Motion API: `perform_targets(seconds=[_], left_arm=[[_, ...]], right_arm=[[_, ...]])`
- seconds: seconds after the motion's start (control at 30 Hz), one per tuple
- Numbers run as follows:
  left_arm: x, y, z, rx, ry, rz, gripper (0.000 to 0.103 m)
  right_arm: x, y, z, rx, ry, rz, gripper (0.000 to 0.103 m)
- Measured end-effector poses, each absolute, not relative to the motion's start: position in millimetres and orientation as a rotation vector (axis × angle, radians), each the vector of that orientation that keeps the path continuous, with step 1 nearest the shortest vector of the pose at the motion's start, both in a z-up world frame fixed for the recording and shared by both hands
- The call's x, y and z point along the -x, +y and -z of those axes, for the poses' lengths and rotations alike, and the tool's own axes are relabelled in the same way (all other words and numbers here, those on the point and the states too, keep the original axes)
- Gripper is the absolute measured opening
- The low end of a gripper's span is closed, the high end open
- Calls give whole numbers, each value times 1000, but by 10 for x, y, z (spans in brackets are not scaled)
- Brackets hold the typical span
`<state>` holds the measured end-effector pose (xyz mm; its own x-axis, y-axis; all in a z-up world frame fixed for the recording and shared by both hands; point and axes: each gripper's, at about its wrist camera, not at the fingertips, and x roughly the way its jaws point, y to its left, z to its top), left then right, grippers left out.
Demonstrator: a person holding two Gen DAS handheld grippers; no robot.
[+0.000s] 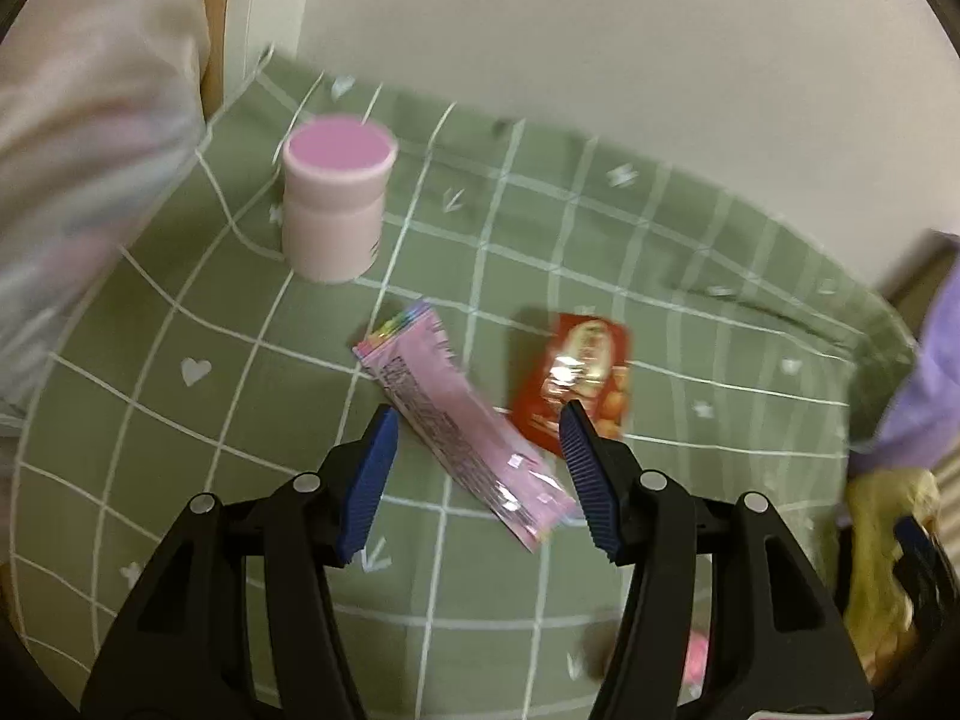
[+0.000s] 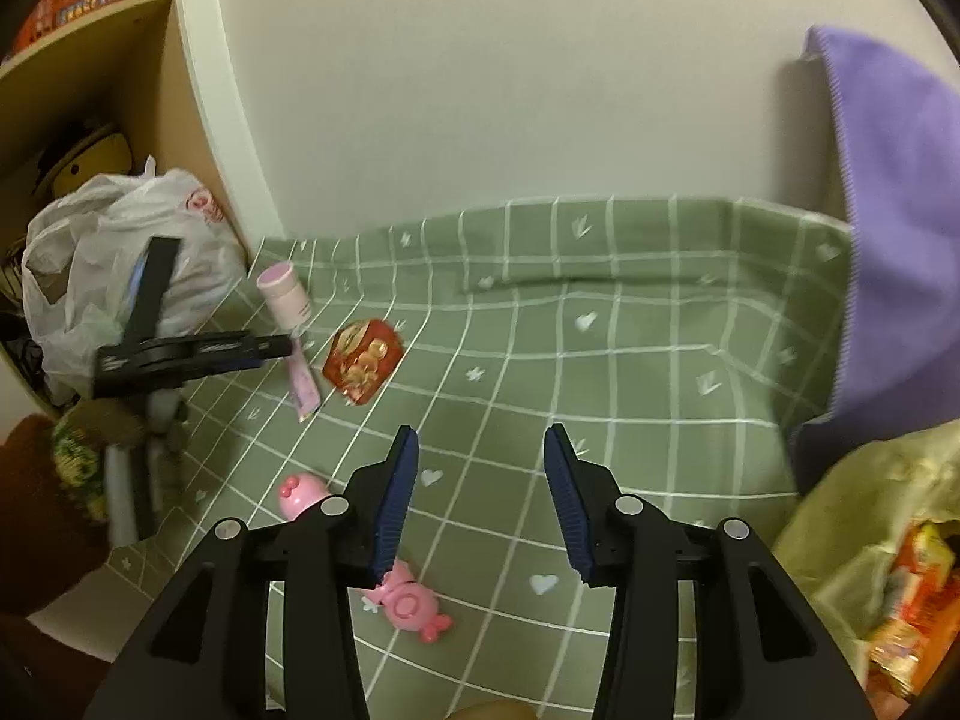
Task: Collect trash
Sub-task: 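Grasp the pink candy stick with the left tool while the right tool grasps the red packet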
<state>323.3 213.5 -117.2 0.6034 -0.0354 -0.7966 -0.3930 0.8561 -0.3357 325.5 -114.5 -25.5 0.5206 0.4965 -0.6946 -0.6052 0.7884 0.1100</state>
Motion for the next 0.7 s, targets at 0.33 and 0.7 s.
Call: perform_targets(seconds=[0.33, 0.7], left_arm=[[-3074, 2020, 1245, 391, 957, -90, 21], [-2608, 2351, 1161, 451, 963, -129, 22]], right_arm=[[-3676, -259, 668, 310, 856, -848, 43], [-4402, 651, 1143, 333, 971, -1001, 47]])
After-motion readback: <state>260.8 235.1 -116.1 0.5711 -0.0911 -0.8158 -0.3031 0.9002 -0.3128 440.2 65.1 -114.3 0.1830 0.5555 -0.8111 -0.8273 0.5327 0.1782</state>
